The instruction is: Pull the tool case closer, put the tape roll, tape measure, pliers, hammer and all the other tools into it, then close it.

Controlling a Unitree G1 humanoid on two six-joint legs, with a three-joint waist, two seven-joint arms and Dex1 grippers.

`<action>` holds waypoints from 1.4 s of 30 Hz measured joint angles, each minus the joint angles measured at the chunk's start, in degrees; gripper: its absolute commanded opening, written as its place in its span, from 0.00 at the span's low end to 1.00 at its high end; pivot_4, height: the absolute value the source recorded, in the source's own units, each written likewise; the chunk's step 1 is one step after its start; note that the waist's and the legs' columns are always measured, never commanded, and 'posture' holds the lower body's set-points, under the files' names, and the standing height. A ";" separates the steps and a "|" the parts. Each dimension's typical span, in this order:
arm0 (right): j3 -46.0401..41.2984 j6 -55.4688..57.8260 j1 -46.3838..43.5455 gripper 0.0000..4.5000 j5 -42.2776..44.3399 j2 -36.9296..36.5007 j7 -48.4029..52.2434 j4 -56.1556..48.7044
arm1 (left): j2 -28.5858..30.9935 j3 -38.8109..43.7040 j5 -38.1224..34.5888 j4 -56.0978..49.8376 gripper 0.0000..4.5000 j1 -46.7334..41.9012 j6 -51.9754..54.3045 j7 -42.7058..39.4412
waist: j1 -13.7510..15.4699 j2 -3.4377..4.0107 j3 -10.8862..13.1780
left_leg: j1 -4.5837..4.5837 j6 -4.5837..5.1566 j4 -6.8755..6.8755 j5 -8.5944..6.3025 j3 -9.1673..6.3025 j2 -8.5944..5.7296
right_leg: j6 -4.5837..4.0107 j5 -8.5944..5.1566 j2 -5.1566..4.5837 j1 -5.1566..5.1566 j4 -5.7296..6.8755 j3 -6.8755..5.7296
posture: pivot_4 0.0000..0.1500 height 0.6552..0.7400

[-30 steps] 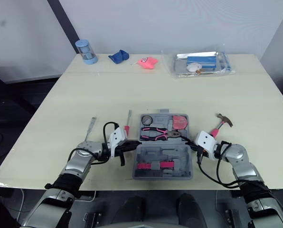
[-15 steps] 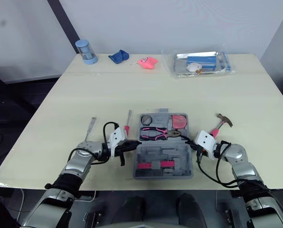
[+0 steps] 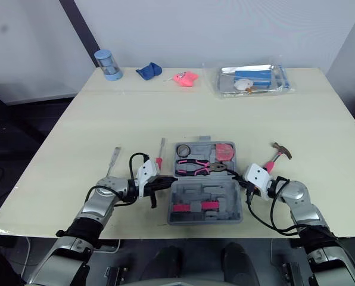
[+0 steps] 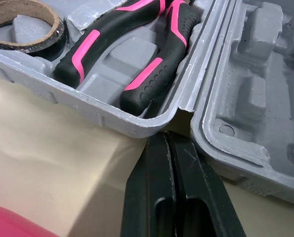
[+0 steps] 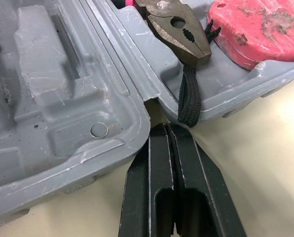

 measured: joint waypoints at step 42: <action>0.28 0.38 -0.25 0.00 -0.71 0.16 0.46 -0.68 | 1.90 0.24 -1.12 -1.41 0.02 1.33 0.06 0.04 | -1.14 0.01 0.01 | 0.03 0.00 -0.14 0.00 -0.03 0.00 | -0.01 -0.01 0.00 -0.01 -0.03 0.00 | 1.00 1.00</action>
